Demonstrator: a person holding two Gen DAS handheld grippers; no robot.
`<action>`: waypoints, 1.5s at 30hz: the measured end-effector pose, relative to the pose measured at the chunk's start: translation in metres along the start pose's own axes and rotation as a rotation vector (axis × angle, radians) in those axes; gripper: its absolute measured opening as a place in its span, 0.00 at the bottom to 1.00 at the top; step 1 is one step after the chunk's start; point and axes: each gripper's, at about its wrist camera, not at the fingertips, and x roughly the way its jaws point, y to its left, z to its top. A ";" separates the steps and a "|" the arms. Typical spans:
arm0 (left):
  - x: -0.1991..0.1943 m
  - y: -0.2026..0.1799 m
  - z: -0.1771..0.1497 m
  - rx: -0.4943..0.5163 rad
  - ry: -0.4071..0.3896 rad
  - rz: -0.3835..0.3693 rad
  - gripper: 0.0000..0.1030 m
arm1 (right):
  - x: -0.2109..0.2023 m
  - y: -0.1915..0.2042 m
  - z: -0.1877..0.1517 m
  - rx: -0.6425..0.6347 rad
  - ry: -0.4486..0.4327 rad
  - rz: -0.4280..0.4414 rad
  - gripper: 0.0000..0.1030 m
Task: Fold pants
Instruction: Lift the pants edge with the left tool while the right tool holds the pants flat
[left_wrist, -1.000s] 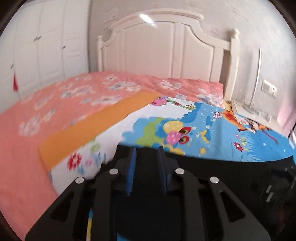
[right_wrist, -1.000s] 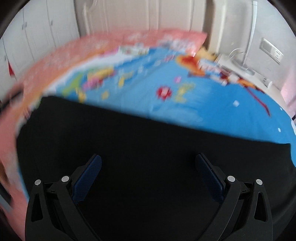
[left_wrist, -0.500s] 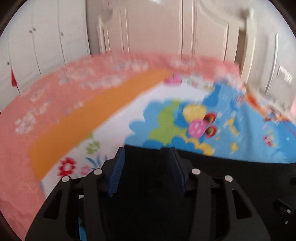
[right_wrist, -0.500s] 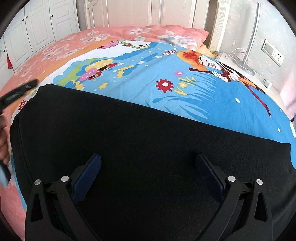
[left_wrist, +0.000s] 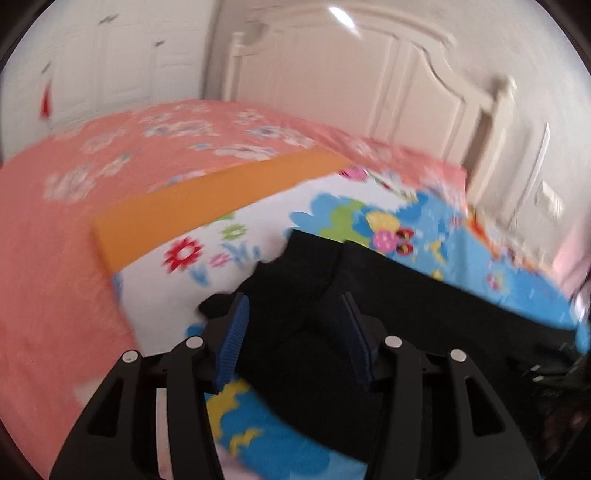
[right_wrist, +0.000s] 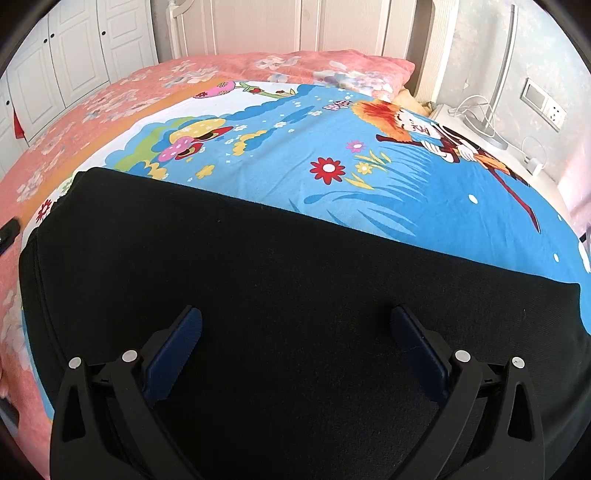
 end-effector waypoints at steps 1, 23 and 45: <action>-0.005 0.012 -0.007 -0.067 0.006 -0.007 0.49 | 0.000 0.000 0.000 0.001 0.000 0.001 0.96; 0.045 0.110 -0.033 -0.817 0.242 -0.369 0.40 | 0.000 0.000 0.001 0.004 -0.003 -0.001 0.96; 0.061 0.104 -0.024 -0.769 0.222 -0.403 0.17 | -0.001 0.001 0.002 0.001 -0.004 -0.012 0.95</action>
